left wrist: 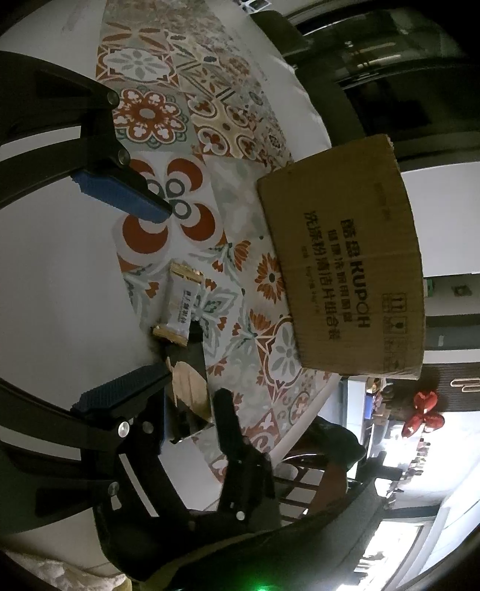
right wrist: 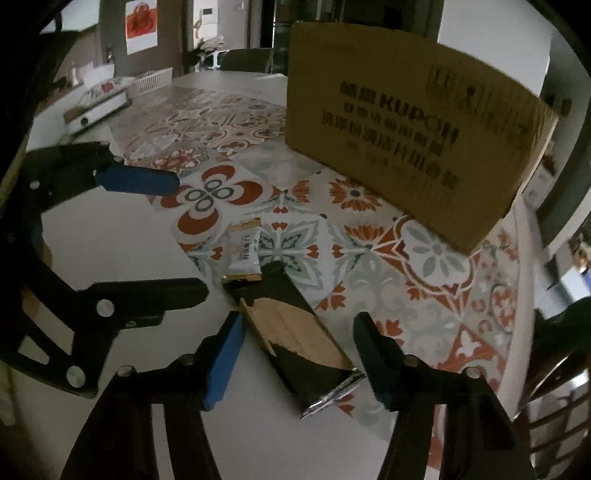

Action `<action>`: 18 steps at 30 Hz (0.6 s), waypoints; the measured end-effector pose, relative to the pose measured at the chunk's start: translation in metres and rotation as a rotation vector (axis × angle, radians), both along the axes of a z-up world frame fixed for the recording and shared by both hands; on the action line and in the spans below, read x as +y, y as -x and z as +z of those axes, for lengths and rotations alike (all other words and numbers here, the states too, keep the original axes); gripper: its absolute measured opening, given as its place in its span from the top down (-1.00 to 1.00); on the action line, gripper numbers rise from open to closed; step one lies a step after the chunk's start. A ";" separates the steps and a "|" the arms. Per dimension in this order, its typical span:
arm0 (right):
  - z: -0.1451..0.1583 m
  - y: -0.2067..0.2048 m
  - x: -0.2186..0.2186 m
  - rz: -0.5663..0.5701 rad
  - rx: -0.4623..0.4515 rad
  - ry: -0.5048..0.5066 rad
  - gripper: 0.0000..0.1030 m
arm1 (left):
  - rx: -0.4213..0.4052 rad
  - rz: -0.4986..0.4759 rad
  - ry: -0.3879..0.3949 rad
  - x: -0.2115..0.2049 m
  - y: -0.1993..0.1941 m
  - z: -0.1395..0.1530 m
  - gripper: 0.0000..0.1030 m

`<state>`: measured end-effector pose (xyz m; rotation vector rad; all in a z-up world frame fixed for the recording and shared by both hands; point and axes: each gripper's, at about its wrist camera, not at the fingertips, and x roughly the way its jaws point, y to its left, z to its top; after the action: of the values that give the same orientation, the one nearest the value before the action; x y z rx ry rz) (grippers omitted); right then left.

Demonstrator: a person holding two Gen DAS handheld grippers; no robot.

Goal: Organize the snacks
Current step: 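Grasp the white packet with the left gripper while the right grasps the dark bar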

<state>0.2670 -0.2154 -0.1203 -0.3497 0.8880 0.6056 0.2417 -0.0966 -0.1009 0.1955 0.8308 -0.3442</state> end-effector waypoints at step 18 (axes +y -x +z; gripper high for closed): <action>0.007 0.015 -0.013 -0.254 0.011 -0.009 0.29 | 0.024 0.014 0.091 0.012 -0.008 0.001 -0.56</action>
<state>0.2519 -0.2282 -0.1131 -0.2202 0.9230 0.3770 0.2498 -0.0848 -0.0994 0.1012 0.8377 -0.3711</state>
